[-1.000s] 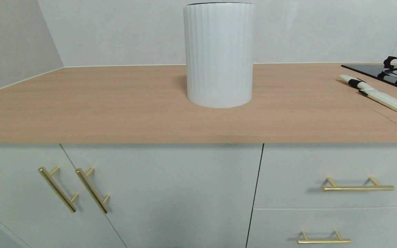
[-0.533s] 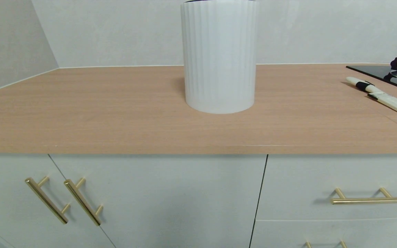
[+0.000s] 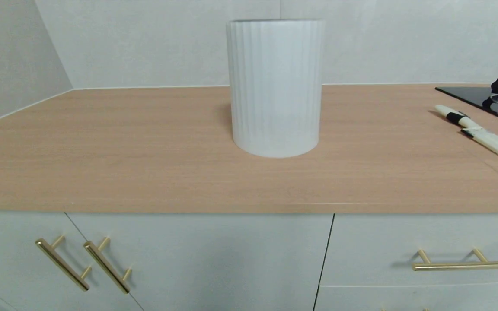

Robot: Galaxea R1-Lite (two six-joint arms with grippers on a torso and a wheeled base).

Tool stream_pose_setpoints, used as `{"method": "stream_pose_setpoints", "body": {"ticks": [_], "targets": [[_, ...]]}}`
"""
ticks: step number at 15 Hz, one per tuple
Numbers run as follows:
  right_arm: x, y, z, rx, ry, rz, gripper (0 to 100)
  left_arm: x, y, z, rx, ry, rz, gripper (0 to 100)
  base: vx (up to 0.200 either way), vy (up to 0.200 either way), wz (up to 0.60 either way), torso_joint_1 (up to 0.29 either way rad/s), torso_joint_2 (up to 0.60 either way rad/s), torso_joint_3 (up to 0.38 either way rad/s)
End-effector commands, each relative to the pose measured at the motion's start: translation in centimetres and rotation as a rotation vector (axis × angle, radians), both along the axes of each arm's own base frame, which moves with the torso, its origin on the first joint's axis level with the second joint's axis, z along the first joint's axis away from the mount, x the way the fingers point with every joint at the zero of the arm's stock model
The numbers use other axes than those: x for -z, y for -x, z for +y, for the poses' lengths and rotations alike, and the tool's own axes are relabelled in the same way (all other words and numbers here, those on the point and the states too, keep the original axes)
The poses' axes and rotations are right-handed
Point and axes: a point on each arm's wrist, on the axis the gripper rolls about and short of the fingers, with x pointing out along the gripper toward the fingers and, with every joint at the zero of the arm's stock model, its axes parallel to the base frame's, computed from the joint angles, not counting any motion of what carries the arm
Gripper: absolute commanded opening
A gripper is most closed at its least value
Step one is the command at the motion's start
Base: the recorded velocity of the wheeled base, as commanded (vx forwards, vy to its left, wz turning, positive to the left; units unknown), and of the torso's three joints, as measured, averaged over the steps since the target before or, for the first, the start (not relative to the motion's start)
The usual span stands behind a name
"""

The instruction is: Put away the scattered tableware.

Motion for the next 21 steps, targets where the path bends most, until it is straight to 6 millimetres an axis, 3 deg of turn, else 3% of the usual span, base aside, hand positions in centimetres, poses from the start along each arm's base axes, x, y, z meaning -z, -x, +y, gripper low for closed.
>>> {"method": "stream_pose_setpoints", "body": {"ticks": [1, 21], "targets": [[0.0, -0.01, 0.0, -0.001, -0.001, 0.001, 100, 0.02, 0.0, 0.0, 0.0, 0.0, 0.001, 100, 0.0, 0.0, 0.0, 0.036, -0.57, -0.349], [0.0, -0.01, 0.0, -0.001, -0.001, 0.001, 100, 0.02, 0.0, 0.0, 0.0, 0.002, 0.001, 100, 0.0, 0.0, 0.0, 0.171, -0.49, -0.318]]}}
